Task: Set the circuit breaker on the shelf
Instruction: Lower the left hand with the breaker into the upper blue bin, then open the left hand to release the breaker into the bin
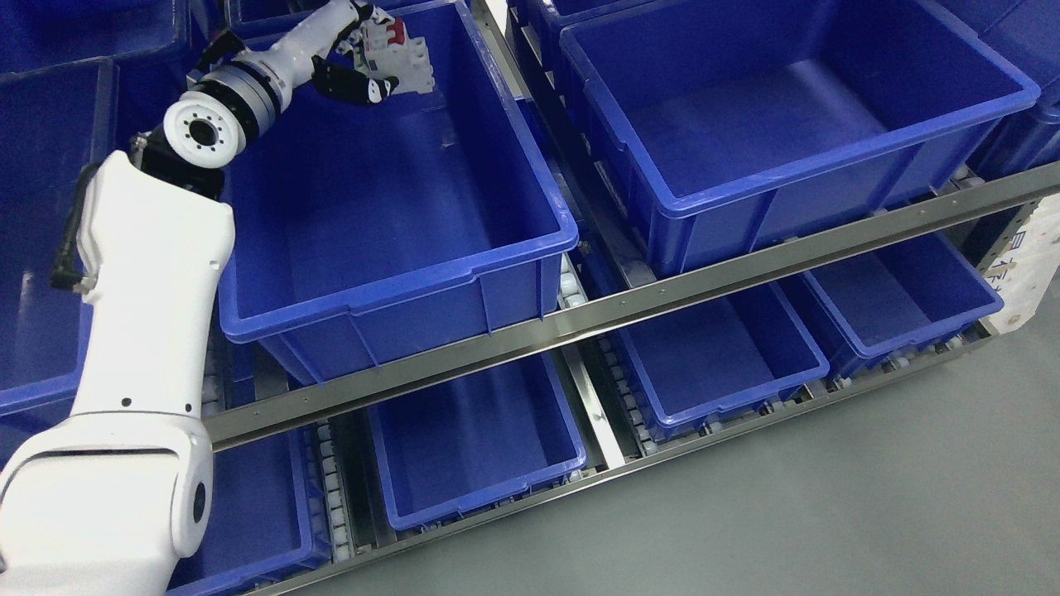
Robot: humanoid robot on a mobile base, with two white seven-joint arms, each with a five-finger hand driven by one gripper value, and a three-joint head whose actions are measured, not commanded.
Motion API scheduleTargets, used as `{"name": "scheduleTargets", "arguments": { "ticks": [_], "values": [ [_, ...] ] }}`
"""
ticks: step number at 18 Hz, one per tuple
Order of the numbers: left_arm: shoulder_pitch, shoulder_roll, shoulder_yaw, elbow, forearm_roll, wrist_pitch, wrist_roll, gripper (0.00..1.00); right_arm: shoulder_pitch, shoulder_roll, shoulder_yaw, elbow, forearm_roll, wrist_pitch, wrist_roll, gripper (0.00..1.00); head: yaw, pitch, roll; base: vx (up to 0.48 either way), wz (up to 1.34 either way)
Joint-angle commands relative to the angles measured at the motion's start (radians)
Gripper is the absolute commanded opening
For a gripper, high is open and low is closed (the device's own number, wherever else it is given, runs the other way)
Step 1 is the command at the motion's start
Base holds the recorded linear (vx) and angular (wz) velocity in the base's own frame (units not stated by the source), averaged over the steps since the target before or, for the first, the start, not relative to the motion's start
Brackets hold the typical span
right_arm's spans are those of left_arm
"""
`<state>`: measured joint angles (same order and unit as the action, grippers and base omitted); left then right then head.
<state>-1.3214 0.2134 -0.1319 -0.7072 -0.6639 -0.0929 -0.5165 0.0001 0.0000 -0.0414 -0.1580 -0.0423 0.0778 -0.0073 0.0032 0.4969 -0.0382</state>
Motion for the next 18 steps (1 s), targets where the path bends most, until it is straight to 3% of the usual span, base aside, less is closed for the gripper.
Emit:
{"name": "scheduleTargets", "arguments": {
  "ticks": [1,7,10,15,18],
  "values": [
    [-0.002,-0.025,-0.052,0.322,-0.04,-0.004,0.028,0.26,0.015,-0.017,0.0,0.0,0.001,-0.03,0.004,1.0,0.0,0.0,0.0,-0.004,-0.01],
    [-0.027,-0.006,-0.023,0.322,-0.036,-0.004,0.049,0.42,0.015,-0.017,0.0,0.0,0.001,-0.03,0.004,1.0,0.0,0.0,0.0,0.0,0.0],
    [-0.058,0.015,-0.026,0.322,-0.037,-0.002,0.049,0.6,0.015,-0.017,0.0,0.0,-0.001,-0.03,0.004,1.0,0.0,0.0,0.0,-0.001,-0.01],
    [-0.061,0.035,-0.025,0.313,-0.036,-0.004,0.052,0.78,0.015,-0.017,0.0,0.0,-0.001,-0.03,0.004,1.0,0.0,0.0,0.0,0.0,0.0],
    [-0.061,0.04,0.015,0.211,-0.022,-0.001,0.074,0.92,0.015,-0.017,0.0,0.0,-0.001,-0.03,0.004,1.0,0.0,0.0,0.0,0.0,0.0]
  ]
}}
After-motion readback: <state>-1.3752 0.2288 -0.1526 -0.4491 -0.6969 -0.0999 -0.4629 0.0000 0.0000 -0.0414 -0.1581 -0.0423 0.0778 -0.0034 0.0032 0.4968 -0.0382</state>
